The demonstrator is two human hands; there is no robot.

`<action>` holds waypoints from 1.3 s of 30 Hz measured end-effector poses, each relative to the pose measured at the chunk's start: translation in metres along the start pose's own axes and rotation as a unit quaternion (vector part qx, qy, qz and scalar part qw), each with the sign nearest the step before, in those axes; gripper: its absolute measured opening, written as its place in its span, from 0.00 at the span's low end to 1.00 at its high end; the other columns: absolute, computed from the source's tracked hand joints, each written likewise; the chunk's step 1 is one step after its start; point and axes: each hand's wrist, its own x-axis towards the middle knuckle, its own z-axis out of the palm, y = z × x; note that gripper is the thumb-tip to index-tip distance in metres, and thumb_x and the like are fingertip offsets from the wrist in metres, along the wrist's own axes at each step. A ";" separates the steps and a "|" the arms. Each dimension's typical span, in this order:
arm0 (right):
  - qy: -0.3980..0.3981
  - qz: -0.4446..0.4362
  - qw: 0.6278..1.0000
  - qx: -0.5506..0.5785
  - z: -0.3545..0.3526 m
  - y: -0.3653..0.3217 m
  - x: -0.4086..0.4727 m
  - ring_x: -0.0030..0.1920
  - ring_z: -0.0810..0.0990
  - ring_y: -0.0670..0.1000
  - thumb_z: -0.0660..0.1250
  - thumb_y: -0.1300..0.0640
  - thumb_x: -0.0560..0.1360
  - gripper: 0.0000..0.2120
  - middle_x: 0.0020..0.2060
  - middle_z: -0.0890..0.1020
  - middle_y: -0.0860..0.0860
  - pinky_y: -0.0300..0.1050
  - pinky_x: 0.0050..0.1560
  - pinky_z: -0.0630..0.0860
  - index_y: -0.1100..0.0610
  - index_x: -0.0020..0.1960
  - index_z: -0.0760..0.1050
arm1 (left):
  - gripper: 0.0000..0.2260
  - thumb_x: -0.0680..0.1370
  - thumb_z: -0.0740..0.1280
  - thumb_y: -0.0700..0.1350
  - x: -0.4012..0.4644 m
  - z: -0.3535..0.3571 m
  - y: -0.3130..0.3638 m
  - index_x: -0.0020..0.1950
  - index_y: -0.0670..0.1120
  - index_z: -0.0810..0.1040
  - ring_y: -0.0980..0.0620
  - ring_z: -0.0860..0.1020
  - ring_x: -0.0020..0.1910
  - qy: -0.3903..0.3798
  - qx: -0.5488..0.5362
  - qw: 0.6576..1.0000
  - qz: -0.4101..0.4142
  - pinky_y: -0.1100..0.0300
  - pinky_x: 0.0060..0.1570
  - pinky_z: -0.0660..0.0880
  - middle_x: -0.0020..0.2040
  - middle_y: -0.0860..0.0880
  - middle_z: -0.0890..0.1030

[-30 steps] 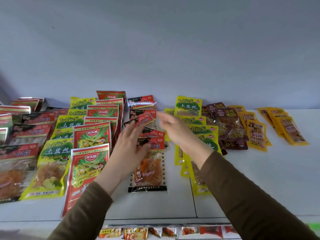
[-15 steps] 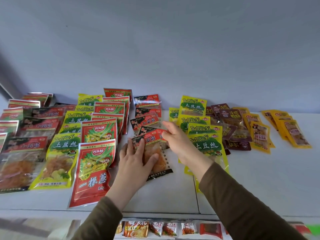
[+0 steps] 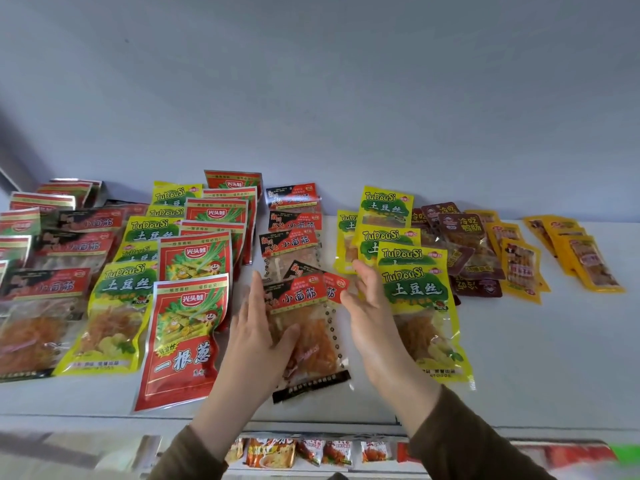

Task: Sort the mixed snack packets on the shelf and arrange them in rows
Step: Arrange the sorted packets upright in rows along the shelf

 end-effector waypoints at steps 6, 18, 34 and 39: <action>-0.022 0.032 0.998 0.039 0.010 0.012 -0.025 0.69 0.63 0.36 0.61 0.59 0.84 0.27 0.71 0.60 0.36 0.35 0.64 0.63 0.34 0.73 0.56 | 0.39 0.81 0.69 0.54 -0.001 0.003 -0.004 0.84 0.56 0.47 0.52 0.57 0.81 0.015 0.028 0.999 0.037 0.55 0.77 0.55 0.82 0.55 0.59; -0.034 0.009 0.999 -0.020 0.011 0.008 -0.012 0.68 0.65 0.33 0.59 0.57 0.85 0.24 0.77 0.63 0.42 0.40 0.68 0.64 0.29 0.69 0.60 | 0.43 0.78 0.72 0.58 0.002 0.000 -0.004 0.84 0.58 0.48 0.58 0.51 0.79 0.012 -0.021 1.000 -0.002 0.45 0.80 0.50 0.81 0.61 0.55; -0.055 0.016 0.997 -0.042 0.012 0.020 -0.035 0.58 0.73 0.28 0.60 0.56 0.85 0.23 0.66 0.72 0.35 0.43 0.66 0.72 0.35 0.74 0.63 | 0.49 0.78 0.75 0.47 0.000 0.010 -0.004 0.84 0.57 0.40 0.46 0.56 0.81 0.044 -0.071 0.996 -0.032 0.43 0.78 0.60 0.83 0.51 0.53; -0.048 -0.061 0.992 -0.098 0.025 0.024 -0.030 0.75 0.63 0.38 0.59 0.59 0.85 0.24 0.76 0.67 0.43 0.34 0.74 0.59 0.47 0.79 0.61 | 0.46 0.78 0.73 0.45 0.007 0.017 0.000 0.84 0.54 0.42 0.47 0.58 0.78 0.074 -0.070 0.995 -0.019 0.47 0.73 0.59 0.79 0.48 0.64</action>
